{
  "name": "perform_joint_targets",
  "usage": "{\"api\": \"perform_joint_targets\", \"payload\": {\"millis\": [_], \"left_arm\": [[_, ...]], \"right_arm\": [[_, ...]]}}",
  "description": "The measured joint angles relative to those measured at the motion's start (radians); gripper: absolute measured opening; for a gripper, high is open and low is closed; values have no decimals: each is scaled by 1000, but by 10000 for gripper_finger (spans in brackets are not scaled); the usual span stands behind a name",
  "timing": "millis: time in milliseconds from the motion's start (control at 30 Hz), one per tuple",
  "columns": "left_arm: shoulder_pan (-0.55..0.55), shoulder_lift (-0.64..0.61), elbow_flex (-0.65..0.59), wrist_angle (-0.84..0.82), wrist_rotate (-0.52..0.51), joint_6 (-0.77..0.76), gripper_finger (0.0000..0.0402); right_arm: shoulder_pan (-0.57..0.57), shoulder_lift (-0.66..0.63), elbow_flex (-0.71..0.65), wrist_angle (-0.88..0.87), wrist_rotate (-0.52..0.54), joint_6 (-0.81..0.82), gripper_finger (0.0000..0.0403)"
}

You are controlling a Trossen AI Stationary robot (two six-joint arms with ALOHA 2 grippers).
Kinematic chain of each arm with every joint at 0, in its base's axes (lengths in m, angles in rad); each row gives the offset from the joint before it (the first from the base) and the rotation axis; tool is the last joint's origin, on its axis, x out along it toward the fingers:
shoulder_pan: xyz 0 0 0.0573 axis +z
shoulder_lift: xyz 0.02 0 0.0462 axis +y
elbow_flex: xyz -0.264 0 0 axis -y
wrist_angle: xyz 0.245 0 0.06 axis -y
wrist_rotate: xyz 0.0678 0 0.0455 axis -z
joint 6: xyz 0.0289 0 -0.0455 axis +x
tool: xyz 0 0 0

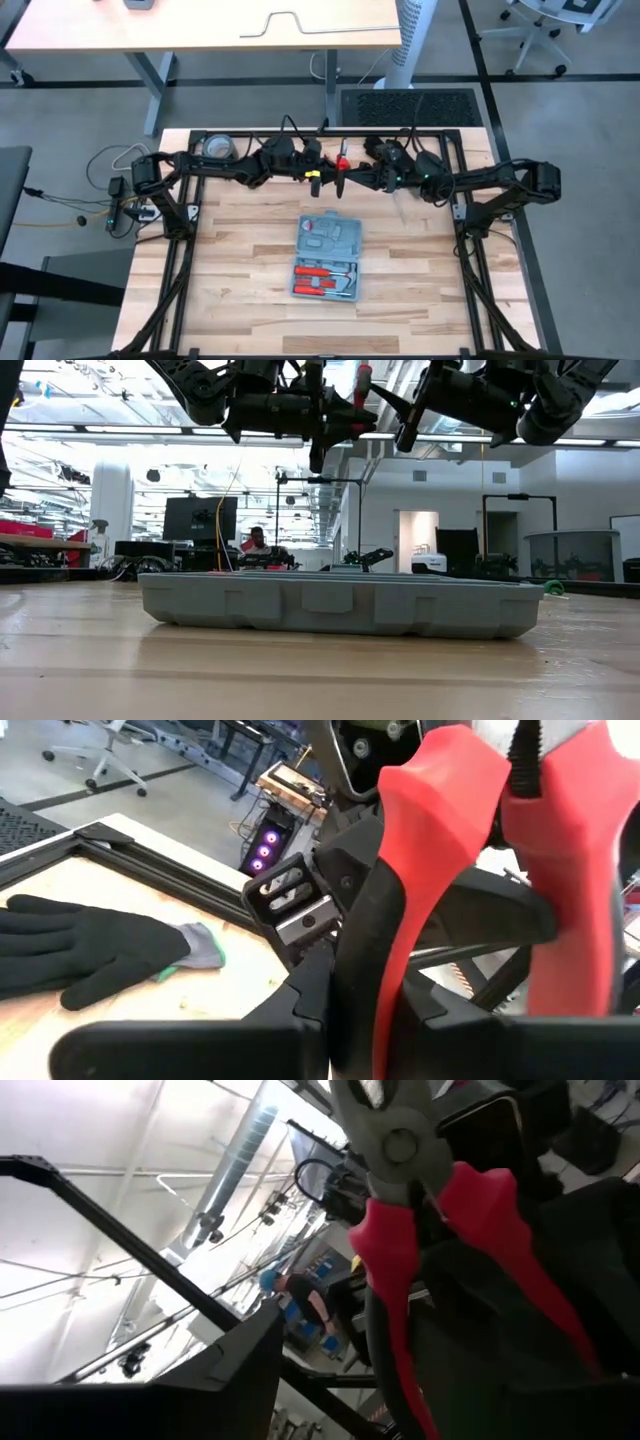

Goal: Prefit tool cases
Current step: Put the orange pliers into the gray toolbox

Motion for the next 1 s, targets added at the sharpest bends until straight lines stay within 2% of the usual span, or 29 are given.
{"api": "perform_joint_targets", "payload": {"millis": [133, 233, 467, 633, 833, 1000], "left_arm": [[10, -18, 0, -80, 25, 29, 38], [11, -56, 0, -244, 24, 113, 38], [9, -118, 0, -568, 27, 299, 38], [-18, -118, 0, -679, 37, 364, 38], [-106, -117, 0, -803, -62, 338, 38], [-204, -116, 0, -846, -144, 311, 38]], "right_arm": [[-29, 0, -6, 3, -55, 10, 214], [-55, -22, -40, 2, -78, 21, 205], [-111, -120, -151, -16, -76, 28, 183], [-104, -157, -187, -96, -68, -16, 168], [-34, -163, -193, -279, -68, -117, 153], [12, -163, -193, -323, -68, -155, 142]]}}
